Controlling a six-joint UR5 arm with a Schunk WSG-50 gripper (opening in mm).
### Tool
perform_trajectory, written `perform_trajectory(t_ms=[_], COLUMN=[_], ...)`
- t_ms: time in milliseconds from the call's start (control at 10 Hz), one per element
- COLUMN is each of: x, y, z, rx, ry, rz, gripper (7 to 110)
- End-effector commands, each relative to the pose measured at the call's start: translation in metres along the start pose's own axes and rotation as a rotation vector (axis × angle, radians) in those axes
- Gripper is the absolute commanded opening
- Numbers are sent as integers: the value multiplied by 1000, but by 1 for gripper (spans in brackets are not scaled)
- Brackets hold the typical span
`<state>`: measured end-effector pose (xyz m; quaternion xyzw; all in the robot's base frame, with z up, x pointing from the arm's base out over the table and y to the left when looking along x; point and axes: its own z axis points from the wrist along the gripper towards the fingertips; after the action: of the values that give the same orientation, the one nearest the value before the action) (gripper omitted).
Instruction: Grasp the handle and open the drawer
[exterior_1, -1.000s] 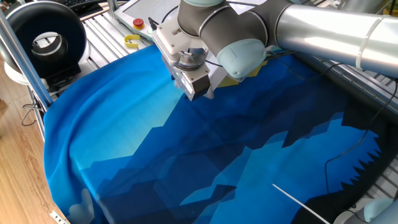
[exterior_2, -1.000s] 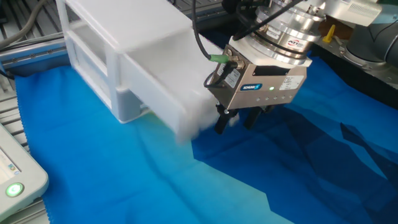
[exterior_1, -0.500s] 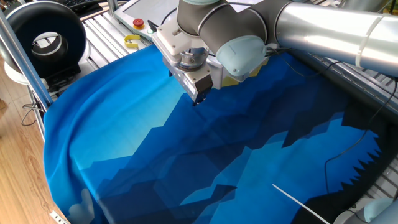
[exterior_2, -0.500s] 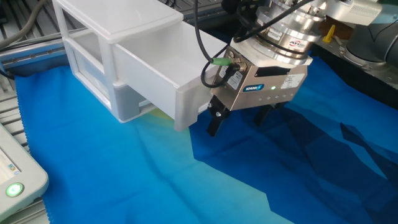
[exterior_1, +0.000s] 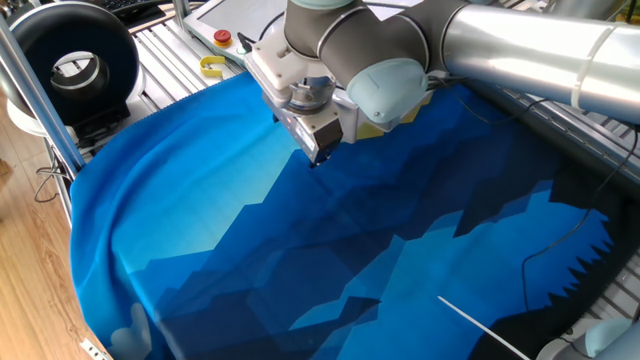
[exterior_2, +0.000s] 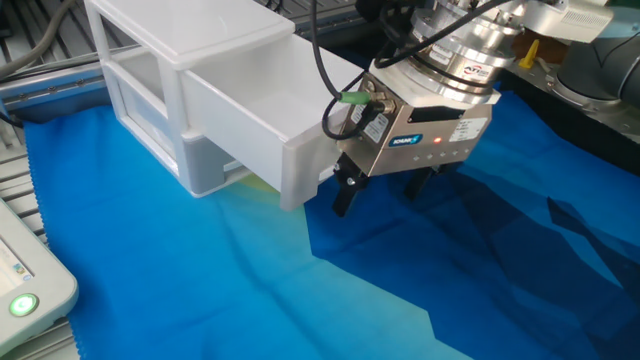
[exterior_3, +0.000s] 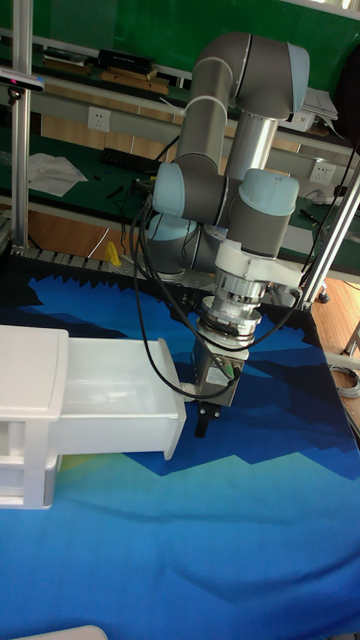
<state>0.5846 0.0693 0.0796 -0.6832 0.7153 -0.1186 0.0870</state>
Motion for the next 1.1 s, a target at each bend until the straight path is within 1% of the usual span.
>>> perform_trajectory(t_ms=[0, 200, 300, 400, 600, 800, 900, 1000], x=[-1, 3, 2, 1, -1, -5, -3, 2], y=[-10, -11, -11, -10, -6, 2, 7, 11], z=[-1, -1, -1, -1, -8, -9, -13, -23], rx=[36, 42, 40, 40, 36, 21, 19, 27], ry=[-10, 5, 3, -3, -10, -9, 9, 27], rz=[34, 26, 31, 33, 52, 61, 67, 74], gripper=[88, 88, 88, 110, 110, 110, 110, 110])
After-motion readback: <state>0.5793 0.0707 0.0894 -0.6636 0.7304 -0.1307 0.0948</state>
